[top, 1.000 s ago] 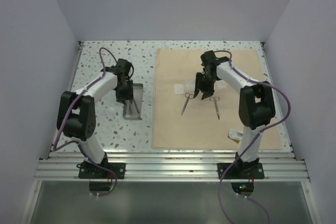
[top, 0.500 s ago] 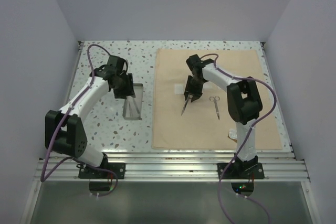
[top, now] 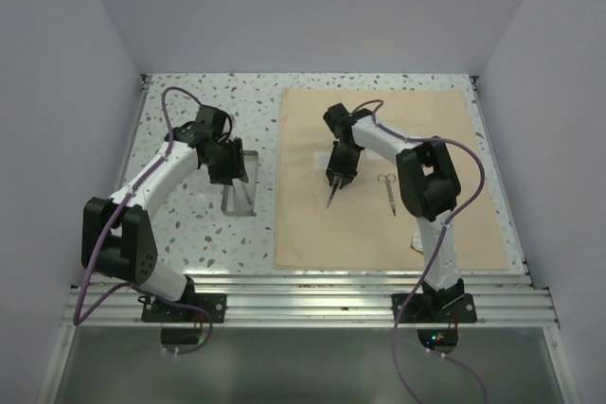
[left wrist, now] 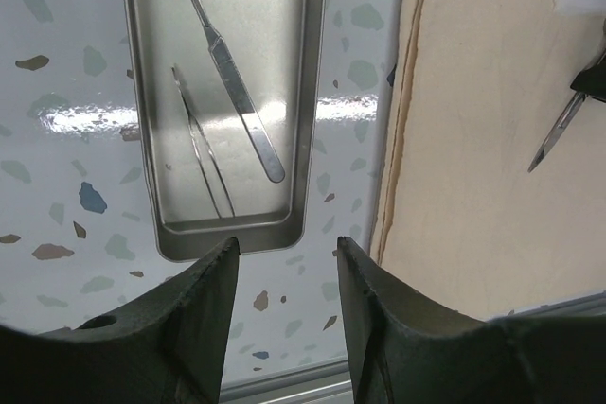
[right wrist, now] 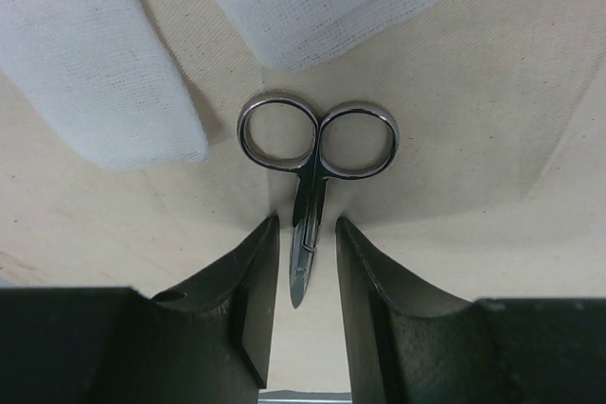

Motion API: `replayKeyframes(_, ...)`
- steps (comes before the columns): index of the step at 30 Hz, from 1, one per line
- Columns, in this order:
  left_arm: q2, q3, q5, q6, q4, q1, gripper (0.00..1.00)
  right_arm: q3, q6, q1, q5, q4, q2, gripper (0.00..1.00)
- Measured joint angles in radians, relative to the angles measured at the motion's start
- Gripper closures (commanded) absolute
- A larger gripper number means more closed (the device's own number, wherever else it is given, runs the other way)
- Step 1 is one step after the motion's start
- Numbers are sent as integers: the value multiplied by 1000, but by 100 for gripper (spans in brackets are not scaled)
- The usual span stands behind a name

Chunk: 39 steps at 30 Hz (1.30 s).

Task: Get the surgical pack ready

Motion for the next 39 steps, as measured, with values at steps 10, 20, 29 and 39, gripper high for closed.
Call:
replayKeyframes(10,-8,0,29,1,3,0,50,-1,3,2,33,-20,0,100)
replayKeyframes(20,-16,-2,180,-9,68,-6,48,-61,-103,-1,-5,0,-74,100)
replayKeyframes(29,39,-48,366,-139,330,-144,47,-103,-144,-32,-169,58,-187,100)
replayKeyframes(39,199,-48,464,-276,558,-256,47,-119,-116,-32,-288,108,-227,100)
